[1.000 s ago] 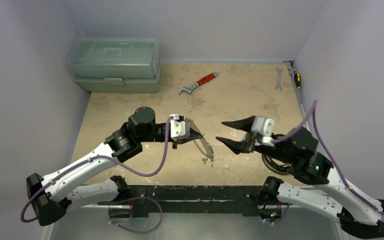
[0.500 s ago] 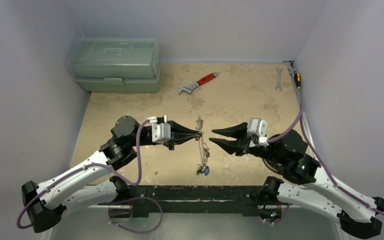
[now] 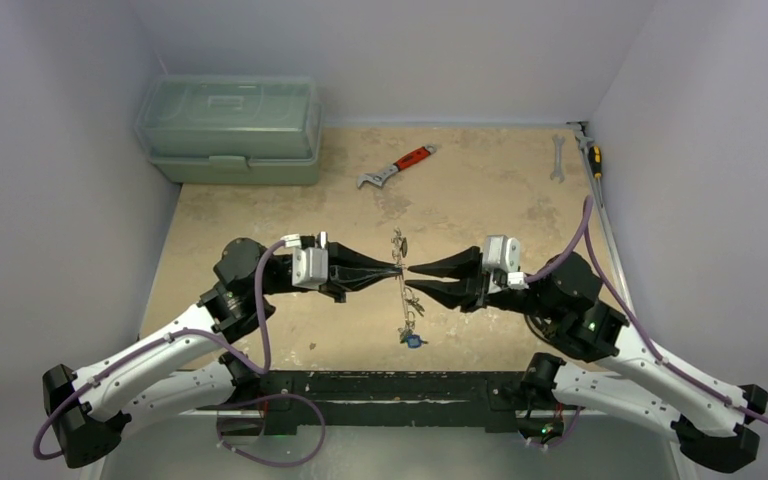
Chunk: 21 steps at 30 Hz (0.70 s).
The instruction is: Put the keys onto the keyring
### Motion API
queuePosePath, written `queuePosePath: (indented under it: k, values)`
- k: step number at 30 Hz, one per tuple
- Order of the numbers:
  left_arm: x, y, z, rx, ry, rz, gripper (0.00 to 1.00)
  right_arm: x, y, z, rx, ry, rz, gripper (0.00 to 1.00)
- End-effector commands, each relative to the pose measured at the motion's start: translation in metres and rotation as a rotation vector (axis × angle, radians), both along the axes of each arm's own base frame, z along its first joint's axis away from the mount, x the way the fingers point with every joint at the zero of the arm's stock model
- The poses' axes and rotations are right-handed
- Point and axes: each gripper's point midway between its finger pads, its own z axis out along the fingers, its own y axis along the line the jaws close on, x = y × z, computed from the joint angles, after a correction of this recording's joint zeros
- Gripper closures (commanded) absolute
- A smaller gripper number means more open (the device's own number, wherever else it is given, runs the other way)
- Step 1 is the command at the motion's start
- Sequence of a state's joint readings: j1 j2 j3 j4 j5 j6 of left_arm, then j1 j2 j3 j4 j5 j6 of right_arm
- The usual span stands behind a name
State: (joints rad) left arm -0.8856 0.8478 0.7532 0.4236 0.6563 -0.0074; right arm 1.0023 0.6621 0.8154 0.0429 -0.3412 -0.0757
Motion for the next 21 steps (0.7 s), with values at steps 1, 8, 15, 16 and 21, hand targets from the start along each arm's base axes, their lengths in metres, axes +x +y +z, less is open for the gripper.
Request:
queuePosePath:
  k: [1, 8, 15, 16, 21]
  values:
    - [-0.010, 0.006, 0.024, -0.087, -0.051, -0.030, 1.00, -0.013, 0.001, 0.036, 0.083, -0.049, 0.068, 0.74]
    - [-0.013, 0.006, 0.023, -0.085, -0.051, -0.046, 1.00, -0.011, 0.006, 0.037, 0.080, -0.053, 0.073, 0.75]
    - [-0.015, 0.005, 0.024, -0.093, -0.052, -0.066, 1.00, -0.007, 0.009, 0.036, 0.070, -0.053, 0.062, 0.75]
    - [-0.016, 0.005, 0.024, -0.095, -0.052, -0.070, 1.00, -0.006, 0.009, 0.036, 0.069, -0.052, 0.056, 0.75]
    - [-0.018, 0.005, 0.026, -0.100, -0.052, -0.084, 1.00, -0.003, 0.010, 0.036, 0.065, -0.056, 0.045, 0.75]
